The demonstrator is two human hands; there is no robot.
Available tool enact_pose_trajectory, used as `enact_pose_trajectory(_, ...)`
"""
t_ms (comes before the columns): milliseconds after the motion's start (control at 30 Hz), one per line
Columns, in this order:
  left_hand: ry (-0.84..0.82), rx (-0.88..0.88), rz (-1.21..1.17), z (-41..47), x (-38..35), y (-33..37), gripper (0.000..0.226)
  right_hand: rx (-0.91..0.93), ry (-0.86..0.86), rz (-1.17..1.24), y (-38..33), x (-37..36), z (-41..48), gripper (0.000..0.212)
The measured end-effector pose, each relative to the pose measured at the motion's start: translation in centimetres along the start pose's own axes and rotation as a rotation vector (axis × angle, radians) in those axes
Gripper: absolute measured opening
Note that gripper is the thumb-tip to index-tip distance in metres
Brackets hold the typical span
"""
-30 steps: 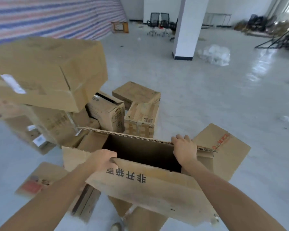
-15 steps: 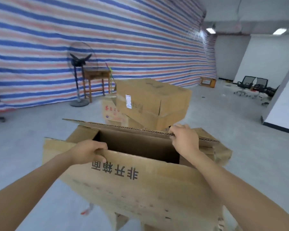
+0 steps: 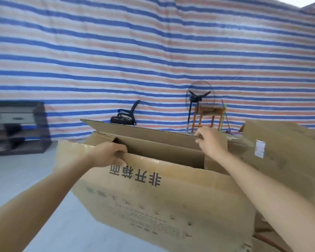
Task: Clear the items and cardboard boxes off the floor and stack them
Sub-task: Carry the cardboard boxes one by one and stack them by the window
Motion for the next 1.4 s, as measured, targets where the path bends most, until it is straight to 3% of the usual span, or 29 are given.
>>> enact_pose_trajectory(333,0.013,0.362,-0.029,-9.8,0.8,-9.3,0.023,0.269,-0.157,0.143,-15.4,-8.7,3.1,0.012)
enact_pose_trajectory(667,-0.019,0.743,-0.028,-8.8,-1.7,-14.3,0.015,0.523,-0.296,0.269,-22.3,-19.3,9.2,0.012)
enact_pose_trajectory(933,-0.146,1.012,0.027,-7.2,-4.7,-17.2,0.011,0.688,-0.419,0.382,-26.4,-27.3,12.6,0.01)
enact_pose_trajectory(1233,-0.161,1.284,0.033,-12.7,-7.2,-18.7,0.014,0.852,-0.664,0.441,-34.6,-34.5,8.6,0.013)
enact_pose_trajectory(1400,-0.127,1.349,-0.017,-17.3,-8.8,-21.1,0.017,0.962,-0.751,0.429,-40.9,-37.9,5.2,0.016)
Point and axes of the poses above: each hand's wrist, its own z-axis towards the middle knuckle, its own x-axis out of the back of the hand, y = z × x, the point moved 2 cm from there along z, towards the middle knuckle, and after that the axes turned 14 degrees about -x, right-handed, at the moved point
